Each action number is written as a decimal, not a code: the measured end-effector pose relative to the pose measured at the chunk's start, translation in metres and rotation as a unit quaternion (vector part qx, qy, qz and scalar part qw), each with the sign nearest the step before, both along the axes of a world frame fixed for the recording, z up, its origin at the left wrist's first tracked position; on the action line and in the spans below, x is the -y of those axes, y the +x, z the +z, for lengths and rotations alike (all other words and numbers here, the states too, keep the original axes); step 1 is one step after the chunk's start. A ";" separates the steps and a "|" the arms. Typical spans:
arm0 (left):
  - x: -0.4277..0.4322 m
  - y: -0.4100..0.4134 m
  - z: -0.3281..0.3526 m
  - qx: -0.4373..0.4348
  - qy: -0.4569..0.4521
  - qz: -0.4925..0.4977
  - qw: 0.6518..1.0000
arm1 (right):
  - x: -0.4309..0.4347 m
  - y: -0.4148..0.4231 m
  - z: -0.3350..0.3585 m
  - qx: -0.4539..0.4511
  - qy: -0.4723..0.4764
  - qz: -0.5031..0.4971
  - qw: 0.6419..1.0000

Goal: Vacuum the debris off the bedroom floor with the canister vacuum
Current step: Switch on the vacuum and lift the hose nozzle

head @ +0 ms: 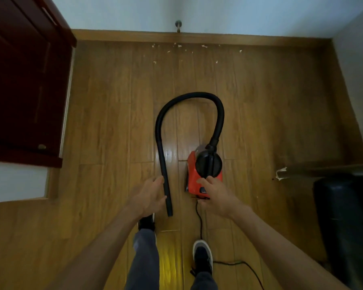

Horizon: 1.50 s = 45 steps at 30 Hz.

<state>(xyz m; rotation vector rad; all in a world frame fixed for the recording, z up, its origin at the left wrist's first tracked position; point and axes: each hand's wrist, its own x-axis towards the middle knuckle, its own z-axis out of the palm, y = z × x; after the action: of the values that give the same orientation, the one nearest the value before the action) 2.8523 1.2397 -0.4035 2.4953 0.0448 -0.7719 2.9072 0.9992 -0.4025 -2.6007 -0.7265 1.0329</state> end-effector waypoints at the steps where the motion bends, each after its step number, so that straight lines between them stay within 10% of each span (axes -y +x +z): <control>1: -0.010 0.007 -0.009 -0.003 0.001 -0.007 1.000 | -0.010 0.004 -0.008 -0.005 -0.003 -0.004 1.000; 19: -0.086 0.048 -0.140 -0.052 -0.042 0.022 0.997 | -0.124 0.076 -0.124 -0.048 -0.078 0.092 0.991; 32: -0.070 0.103 -0.296 -0.090 -0.093 0.286 0.950 | -0.178 0.195 -0.288 0.029 -0.116 0.342 0.932; 35: -0.044 0.111 -0.348 -0.139 -0.167 0.460 0.861 | -0.190 0.212 -0.332 0.055 -0.136 0.398 0.906; 41: 0.002 0.111 -0.415 -0.216 -0.319 0.722 0.575 | -0.225 0.227 -0.391 0.083 -0.175 0.510 0.838; 45: 0.013 0.125 -0.431 -0.237 -0.441 0.804 0.321 | -0.249 0.233 -0.424 0.132 -0.154 0.564 0.801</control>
<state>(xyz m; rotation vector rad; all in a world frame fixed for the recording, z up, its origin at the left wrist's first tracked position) 2.9777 1.2267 -0.8341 0.2210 1.5104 -0.2379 3.1404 1.2482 -0.8267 -2.4514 -2.5467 1.0534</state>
